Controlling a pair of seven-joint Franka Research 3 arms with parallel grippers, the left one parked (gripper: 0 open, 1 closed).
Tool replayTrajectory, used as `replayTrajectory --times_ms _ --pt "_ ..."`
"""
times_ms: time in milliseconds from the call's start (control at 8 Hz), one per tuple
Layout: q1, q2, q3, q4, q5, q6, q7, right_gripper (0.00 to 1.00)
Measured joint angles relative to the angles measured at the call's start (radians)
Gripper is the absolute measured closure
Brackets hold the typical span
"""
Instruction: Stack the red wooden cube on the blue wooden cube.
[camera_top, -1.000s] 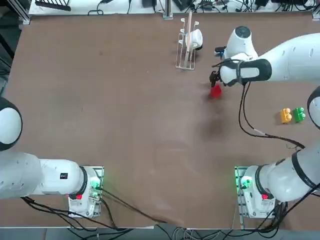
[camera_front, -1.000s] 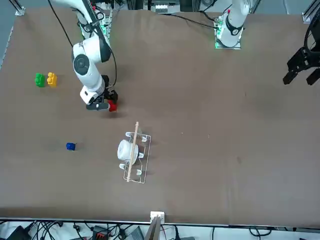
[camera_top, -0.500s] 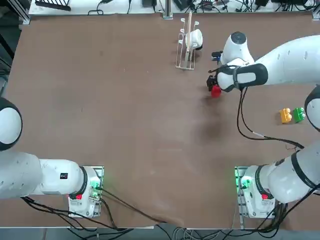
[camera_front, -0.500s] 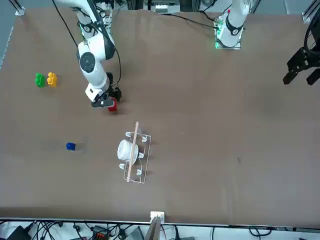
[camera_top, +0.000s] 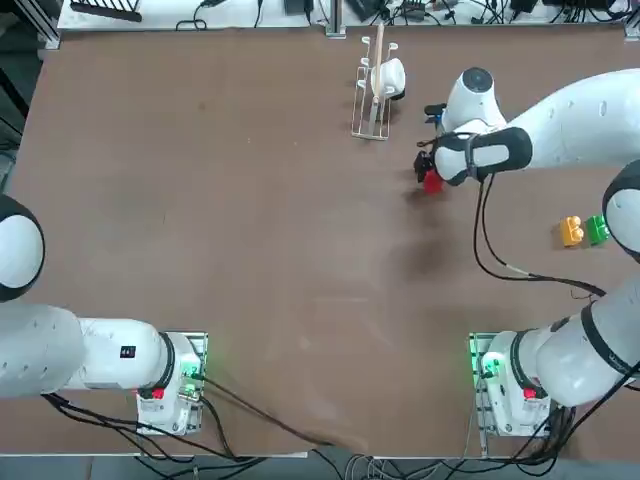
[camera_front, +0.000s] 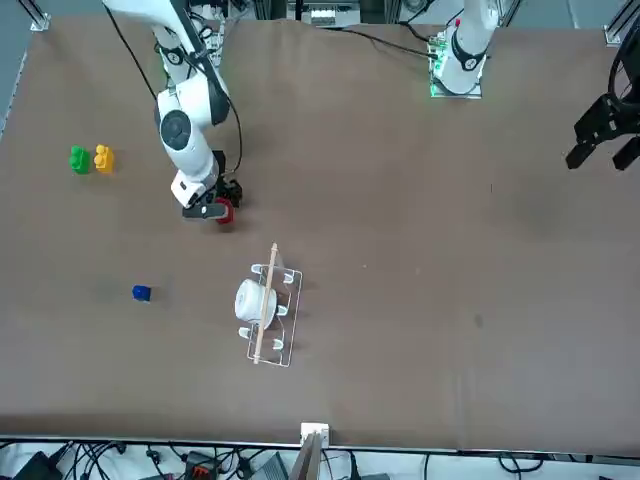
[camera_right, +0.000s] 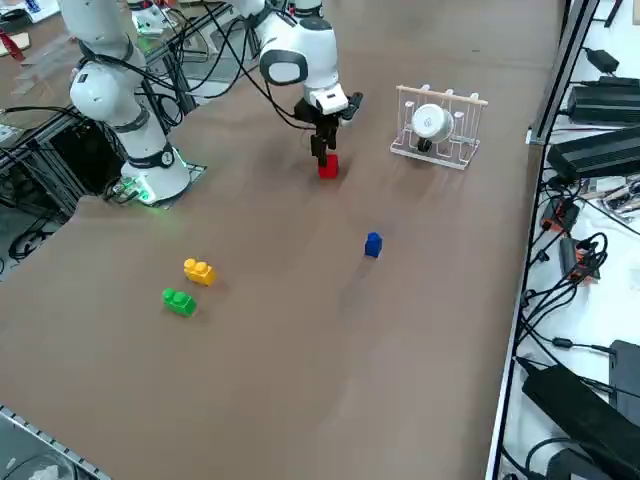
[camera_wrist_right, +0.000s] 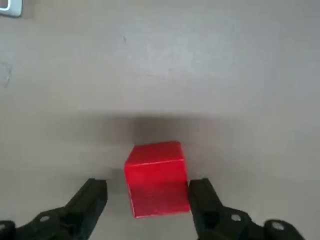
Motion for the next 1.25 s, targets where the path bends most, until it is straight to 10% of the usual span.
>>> replayTrajectory --times_ms 875,1250 --pt "0.0 0.046 -0.004 -0.009 -0.001 0.047 -0.007 0.02" --pt "-0.021 0.044 -0.009 -0.006 -0.002 0.054 -0.053 0.3"
